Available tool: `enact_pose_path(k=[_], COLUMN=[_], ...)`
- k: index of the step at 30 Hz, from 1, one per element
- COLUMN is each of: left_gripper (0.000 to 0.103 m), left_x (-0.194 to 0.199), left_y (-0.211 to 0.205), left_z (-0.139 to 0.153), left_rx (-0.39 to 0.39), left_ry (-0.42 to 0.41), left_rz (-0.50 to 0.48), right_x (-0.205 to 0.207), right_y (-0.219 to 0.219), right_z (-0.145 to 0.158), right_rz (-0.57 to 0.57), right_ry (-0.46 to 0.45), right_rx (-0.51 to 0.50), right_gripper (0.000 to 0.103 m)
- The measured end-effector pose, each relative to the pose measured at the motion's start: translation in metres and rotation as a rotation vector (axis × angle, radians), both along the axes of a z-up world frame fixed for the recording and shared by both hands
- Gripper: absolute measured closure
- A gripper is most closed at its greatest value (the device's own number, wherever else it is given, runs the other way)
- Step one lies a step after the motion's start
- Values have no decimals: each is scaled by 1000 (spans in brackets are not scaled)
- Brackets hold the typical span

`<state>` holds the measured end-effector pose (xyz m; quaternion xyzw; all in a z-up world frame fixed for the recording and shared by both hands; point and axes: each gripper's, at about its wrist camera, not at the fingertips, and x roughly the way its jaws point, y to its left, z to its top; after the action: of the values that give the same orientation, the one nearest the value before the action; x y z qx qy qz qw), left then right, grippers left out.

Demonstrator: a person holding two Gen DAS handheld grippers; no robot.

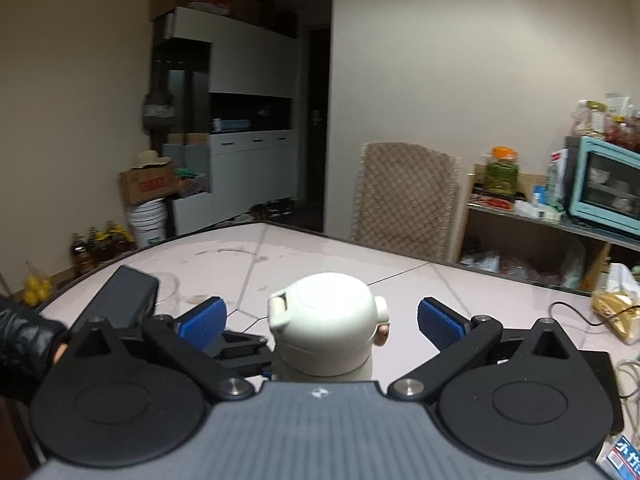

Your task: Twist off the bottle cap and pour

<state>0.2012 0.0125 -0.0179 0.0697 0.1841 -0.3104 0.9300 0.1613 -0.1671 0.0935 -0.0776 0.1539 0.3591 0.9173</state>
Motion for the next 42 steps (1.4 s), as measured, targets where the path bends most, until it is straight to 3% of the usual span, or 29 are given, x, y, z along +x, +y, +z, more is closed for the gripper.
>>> enact_pose_path(k=[8,13,21,26,34,42], left_gripper=[31,31,31,31,31,31], left_x=[0,1,1,1,3,5], left_y=[0,1,1,2,5,7], left_z=[0,0,0,0,0,-2], left_rx=[-1,-1,0,-1,-1,-3], left_ry=[1,4,4,3,-2,-10], left_rz=[-3,-4,-4,-6,-34,-75], right_x=[8,15,21,22,32,67], right_y=[17,21,21,21,10,-13], right_z=[-2,-6,-14,-15,-13,-10], right_rz=[-113,-131,-130,-121,9,321], right_ry=[15,29,53,51,62,76], right_rx=[8,-2,-8,-15,-35,-49], right_gripper=[13,13,27,28,28,28])
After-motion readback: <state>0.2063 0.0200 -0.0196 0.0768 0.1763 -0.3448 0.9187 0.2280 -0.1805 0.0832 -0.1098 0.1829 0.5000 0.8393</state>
